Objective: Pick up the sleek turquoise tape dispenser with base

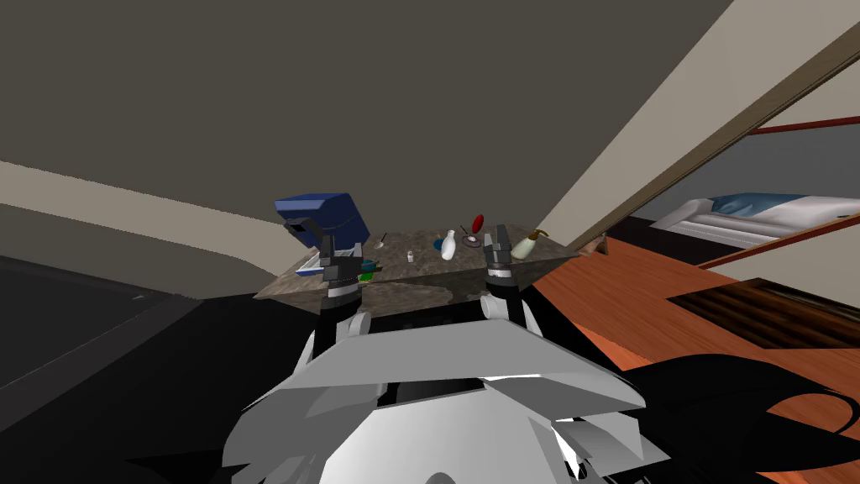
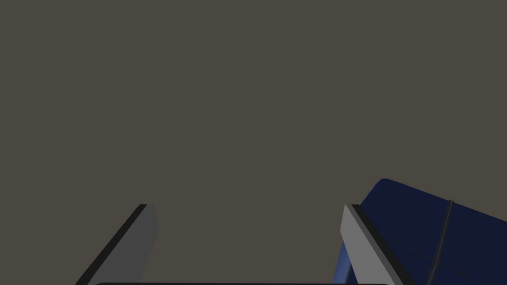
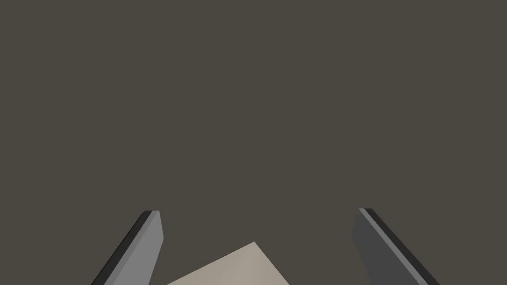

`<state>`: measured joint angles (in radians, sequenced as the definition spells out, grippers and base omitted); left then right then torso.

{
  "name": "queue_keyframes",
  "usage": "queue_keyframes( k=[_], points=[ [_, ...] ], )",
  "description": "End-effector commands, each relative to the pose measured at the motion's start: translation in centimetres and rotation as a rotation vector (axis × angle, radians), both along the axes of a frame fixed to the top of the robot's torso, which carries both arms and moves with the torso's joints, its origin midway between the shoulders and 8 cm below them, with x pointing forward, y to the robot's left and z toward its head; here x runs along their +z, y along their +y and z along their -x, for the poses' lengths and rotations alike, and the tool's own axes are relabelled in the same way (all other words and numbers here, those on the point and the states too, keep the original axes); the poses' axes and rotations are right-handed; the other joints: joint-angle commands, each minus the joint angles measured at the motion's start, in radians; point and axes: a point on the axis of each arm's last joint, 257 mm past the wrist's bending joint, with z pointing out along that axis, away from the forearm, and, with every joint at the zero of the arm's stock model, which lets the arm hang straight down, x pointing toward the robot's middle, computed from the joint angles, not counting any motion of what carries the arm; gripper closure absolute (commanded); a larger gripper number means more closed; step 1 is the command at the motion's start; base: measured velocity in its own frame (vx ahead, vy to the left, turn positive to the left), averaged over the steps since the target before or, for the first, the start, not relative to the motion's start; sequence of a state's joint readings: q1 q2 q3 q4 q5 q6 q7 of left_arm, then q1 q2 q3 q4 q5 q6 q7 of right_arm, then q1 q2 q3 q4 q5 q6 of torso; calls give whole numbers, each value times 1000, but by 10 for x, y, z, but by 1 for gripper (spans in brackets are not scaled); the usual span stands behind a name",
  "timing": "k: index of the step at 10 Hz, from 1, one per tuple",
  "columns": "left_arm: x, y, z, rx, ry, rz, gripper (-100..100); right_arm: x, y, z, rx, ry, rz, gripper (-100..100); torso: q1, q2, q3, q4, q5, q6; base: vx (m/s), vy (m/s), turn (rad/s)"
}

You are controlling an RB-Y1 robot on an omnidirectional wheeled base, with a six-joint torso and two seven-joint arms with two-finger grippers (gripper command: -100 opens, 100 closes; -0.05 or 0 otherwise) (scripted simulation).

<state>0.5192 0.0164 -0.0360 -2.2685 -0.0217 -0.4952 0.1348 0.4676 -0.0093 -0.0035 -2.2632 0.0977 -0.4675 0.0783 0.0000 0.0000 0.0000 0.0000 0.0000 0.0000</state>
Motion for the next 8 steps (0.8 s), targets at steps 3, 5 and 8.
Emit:
queue_keyframes(
  k=[3,5,8],
  points=[
    [-11,3,-9,-33,61,-4,-100,0,0,0,0,0,0,0,3,1,0,0,1,0,-8,43,5],
    [-17,7,-16,-51,102,3,-100,0,0,0,0,0,0,0,5,1,0,0,1,0,-13,69,-16],
    [-24,14,-24,-67,153,16,-100,0,0,0,0,0,0,0,5,1,1,0,1,0,-14,60,-23]
  ],
)
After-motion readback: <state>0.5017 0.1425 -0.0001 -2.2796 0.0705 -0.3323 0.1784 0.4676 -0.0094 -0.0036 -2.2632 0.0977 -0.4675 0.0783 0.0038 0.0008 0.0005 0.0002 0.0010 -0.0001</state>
